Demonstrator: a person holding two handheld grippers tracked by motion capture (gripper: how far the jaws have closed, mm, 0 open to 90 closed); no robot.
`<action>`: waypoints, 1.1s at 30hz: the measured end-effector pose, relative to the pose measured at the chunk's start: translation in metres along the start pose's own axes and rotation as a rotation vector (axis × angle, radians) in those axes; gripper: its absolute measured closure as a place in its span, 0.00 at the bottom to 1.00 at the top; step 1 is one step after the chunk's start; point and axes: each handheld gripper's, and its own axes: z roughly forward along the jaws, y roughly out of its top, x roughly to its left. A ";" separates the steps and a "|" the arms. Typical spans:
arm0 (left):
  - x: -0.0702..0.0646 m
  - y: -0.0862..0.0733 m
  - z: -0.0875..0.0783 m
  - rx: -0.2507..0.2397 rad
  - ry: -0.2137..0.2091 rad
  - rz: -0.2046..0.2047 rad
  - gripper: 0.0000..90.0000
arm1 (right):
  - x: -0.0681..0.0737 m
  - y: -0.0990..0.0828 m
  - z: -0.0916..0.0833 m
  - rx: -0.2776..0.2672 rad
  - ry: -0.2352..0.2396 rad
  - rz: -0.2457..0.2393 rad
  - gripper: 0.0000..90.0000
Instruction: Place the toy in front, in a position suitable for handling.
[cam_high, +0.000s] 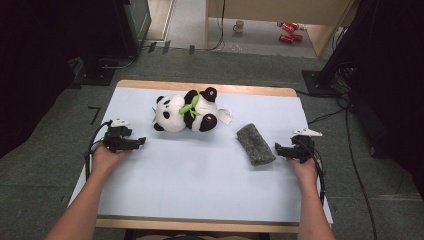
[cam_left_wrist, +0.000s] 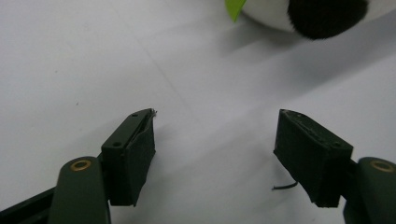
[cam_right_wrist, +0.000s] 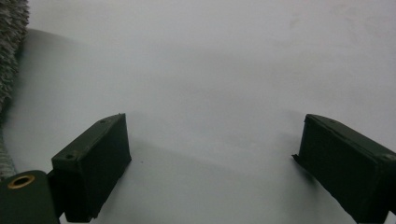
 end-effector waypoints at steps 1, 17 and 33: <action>-0.001 0.001 0.000 -0.011 -0.011 -0.011 0.32 | 0.000 0.000 0.000 0.000 0.000 0.000 0.09; -0.019 0.050 -0.015 0.001 -0.068 0.043 0.31 | 0.000 0.000 0.000 0.000 0.000 0.000 0.09; -0.039 0.113 -0.027 -0.034 -0.117 0.088 0.31 | 0.000 0.000 0.000 0.002 0.000 0.000 0.09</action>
